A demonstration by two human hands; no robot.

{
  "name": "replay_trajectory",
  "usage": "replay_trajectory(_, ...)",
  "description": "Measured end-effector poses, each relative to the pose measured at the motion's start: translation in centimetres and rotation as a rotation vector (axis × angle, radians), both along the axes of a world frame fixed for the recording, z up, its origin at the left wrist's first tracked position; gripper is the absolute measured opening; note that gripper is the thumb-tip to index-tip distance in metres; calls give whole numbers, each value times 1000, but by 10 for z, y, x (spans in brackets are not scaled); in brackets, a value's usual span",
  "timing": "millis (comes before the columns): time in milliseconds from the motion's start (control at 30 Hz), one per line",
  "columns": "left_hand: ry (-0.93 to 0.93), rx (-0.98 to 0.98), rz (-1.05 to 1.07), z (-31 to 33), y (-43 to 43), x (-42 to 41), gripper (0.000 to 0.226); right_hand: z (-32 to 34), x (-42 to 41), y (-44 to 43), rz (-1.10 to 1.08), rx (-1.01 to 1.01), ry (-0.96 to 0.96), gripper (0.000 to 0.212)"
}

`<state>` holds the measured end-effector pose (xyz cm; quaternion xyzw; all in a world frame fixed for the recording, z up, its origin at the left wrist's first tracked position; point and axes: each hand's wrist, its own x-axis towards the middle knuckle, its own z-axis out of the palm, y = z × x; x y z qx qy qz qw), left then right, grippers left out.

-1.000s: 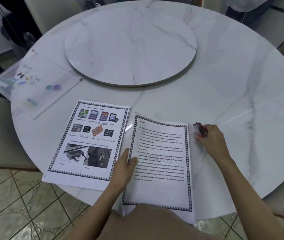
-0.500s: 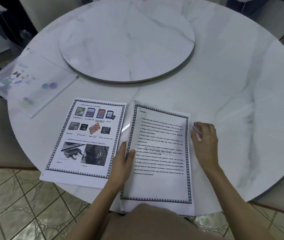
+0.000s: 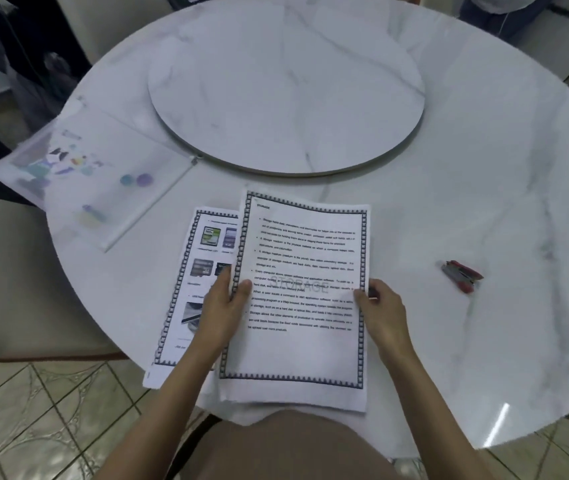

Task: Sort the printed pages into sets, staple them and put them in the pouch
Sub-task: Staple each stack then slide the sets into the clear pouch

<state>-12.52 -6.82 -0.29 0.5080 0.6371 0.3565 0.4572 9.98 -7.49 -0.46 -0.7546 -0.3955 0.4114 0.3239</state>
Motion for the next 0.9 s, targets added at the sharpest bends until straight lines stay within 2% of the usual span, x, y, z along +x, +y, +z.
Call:
replay_trajectory(167,305,56,-109,-7,16,-54,28,-7,-59,5,12,-23,-56,14)
replay_trajectory(367,387,7,-175,-13,38,-97,32,-17,-97,9,-32,-27,-229,21)
replay_trajectory(500,457,-79,-176,-17,45,-113,40,-22,-114,11,-89,-58,-256,24)
replay_trajectory(633,322,-146,-190,-20,49,-120,45,-23,-121,15,-121,-99,-177,33)
replay_trajectory(767,64,-205,-126,-9,59,-123,20,-18,-125,21,-175,-120,-16,30)
replay_trajectory(900,-19,-271,-146,-9,69,-125,23,-16,-126,28,-206,-110,62,29)
